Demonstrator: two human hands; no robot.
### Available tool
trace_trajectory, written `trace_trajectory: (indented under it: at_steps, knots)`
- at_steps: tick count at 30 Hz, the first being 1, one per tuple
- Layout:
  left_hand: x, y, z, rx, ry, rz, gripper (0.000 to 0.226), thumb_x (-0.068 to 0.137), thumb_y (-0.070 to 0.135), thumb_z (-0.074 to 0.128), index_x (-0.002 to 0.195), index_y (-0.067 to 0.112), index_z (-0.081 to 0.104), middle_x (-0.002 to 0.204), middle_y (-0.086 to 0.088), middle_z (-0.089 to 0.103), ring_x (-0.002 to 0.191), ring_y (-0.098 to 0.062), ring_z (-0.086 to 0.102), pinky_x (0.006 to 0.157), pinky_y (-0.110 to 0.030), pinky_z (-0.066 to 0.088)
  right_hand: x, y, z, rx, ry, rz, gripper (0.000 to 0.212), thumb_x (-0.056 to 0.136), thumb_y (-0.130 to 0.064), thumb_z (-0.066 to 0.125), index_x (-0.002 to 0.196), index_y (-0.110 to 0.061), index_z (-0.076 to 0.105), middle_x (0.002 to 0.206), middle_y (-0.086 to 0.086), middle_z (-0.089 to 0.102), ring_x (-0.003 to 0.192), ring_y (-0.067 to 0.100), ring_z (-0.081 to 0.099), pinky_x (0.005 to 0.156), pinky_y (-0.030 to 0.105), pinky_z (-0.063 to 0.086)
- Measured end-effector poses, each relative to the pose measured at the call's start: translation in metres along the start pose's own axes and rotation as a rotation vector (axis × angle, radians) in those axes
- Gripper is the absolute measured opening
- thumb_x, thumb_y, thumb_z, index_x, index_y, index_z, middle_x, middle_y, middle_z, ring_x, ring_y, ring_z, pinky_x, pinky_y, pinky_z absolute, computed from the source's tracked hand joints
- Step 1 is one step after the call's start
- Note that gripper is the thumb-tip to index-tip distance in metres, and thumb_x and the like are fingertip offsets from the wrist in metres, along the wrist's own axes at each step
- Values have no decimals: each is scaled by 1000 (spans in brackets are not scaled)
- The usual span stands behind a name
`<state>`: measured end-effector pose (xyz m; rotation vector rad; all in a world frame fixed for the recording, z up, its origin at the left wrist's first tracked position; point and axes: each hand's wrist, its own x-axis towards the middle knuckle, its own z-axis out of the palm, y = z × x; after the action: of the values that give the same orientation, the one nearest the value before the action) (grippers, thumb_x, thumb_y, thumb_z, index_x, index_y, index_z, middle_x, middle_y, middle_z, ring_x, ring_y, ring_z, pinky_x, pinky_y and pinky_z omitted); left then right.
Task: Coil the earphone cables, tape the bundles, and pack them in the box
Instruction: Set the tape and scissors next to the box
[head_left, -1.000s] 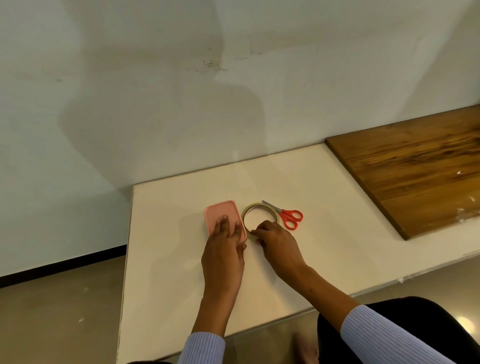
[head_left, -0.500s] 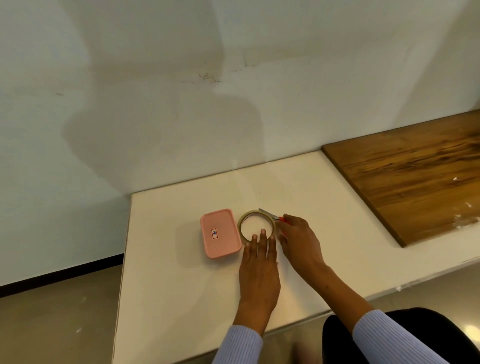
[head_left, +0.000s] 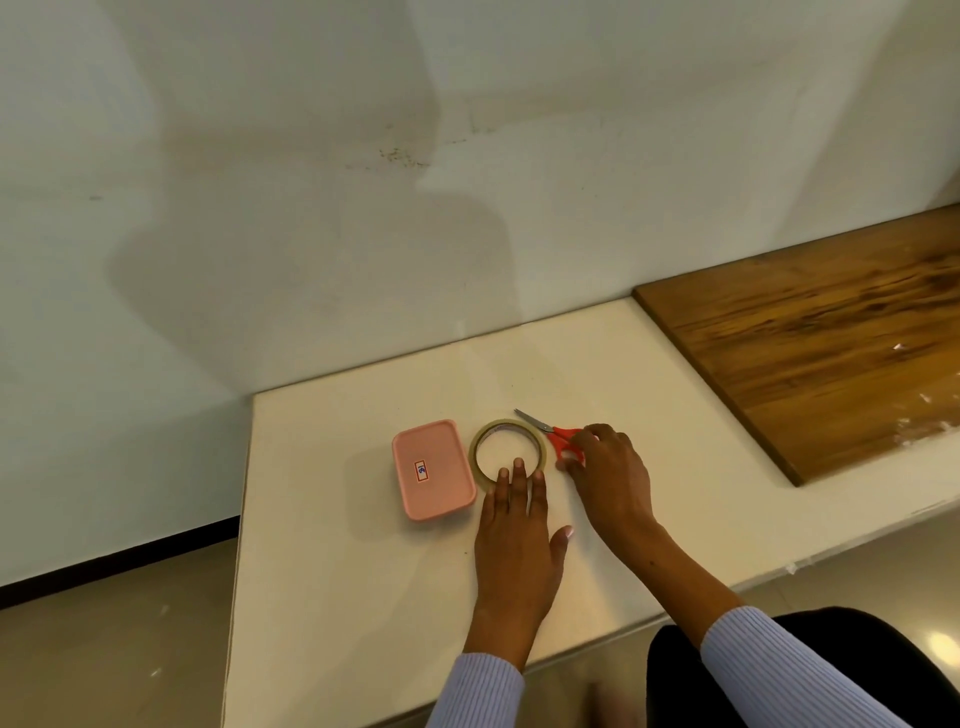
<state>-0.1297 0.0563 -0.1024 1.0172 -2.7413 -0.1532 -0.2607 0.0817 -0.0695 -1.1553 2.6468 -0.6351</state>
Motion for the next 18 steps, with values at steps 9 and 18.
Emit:
trace_trajectory:
  at_steps: [9, 18]
  knots:
    - [2, 5, -8, -100, -125, -87, 67, 86, 56, 26, 126, 14, 60, 132, -6, 58, 119, -22, 58, 95, -29, 39, 10, 5, -3, 42, -66, 26, 42, 88, -39, 60, 118, -10, 54, 123, 6, 57, 106, 17, 54, 89, 25, 45]
    - [1, 5, -10, -116, -113, -112, 83, 90, 61, -5, 142, 13, 39, 150, -8, 35, 136, -24, 38, 106, -32, 23, 8, -2, -1, -28, -18, 106, 42, 92, -36, 57, 119, -5, 55, 121, 7, 51, 102, 17, 55, 83, 25, 48]
